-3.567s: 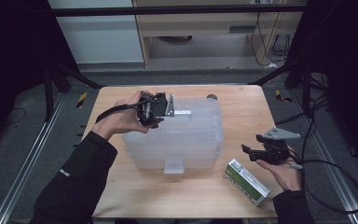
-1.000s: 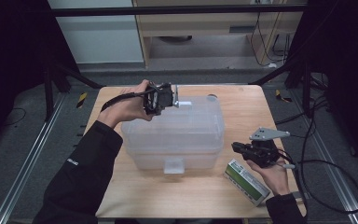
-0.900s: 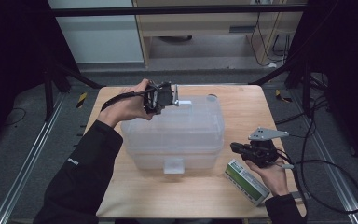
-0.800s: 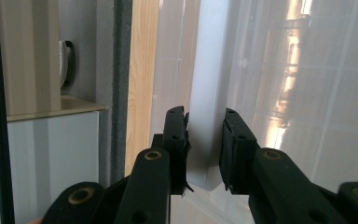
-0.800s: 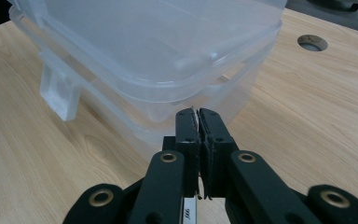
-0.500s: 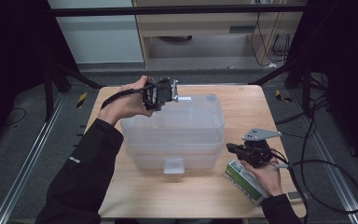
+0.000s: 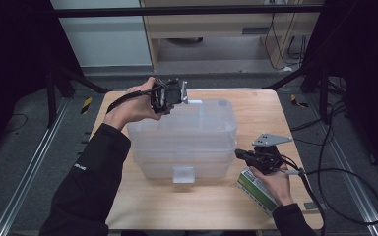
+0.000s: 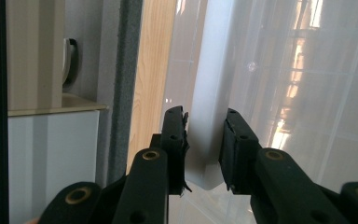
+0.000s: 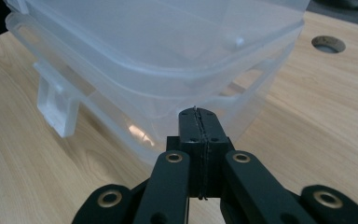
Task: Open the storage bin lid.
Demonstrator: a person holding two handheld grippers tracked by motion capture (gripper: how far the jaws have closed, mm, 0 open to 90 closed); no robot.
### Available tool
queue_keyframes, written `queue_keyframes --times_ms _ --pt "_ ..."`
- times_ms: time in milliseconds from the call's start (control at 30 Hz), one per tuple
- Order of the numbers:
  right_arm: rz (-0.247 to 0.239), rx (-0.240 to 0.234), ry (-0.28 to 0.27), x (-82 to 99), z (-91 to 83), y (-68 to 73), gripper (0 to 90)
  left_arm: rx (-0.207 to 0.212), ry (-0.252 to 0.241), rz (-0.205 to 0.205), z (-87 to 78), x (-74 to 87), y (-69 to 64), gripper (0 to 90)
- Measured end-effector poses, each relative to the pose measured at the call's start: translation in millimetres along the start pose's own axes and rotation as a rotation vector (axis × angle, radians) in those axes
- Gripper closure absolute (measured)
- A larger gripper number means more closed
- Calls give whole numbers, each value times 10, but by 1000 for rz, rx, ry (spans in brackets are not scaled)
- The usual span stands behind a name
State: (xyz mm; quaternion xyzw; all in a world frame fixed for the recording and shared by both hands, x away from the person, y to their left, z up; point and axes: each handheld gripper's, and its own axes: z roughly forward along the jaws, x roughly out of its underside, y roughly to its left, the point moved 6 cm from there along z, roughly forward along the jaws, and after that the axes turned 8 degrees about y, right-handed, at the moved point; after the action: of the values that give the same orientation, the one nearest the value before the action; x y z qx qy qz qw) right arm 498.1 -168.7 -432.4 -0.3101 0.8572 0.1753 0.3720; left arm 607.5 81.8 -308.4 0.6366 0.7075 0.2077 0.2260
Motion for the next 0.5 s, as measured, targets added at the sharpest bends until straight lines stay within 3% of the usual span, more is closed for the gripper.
queue_keyframes --times_ms 267,500 --pt "-5 -8 -23 -52 18 23 900 -7 -17 -14 6 14 -12 717" --pt "-6 -6 -14 -46 31 25 900 -35 -28 -12 -67 38 -22 635"
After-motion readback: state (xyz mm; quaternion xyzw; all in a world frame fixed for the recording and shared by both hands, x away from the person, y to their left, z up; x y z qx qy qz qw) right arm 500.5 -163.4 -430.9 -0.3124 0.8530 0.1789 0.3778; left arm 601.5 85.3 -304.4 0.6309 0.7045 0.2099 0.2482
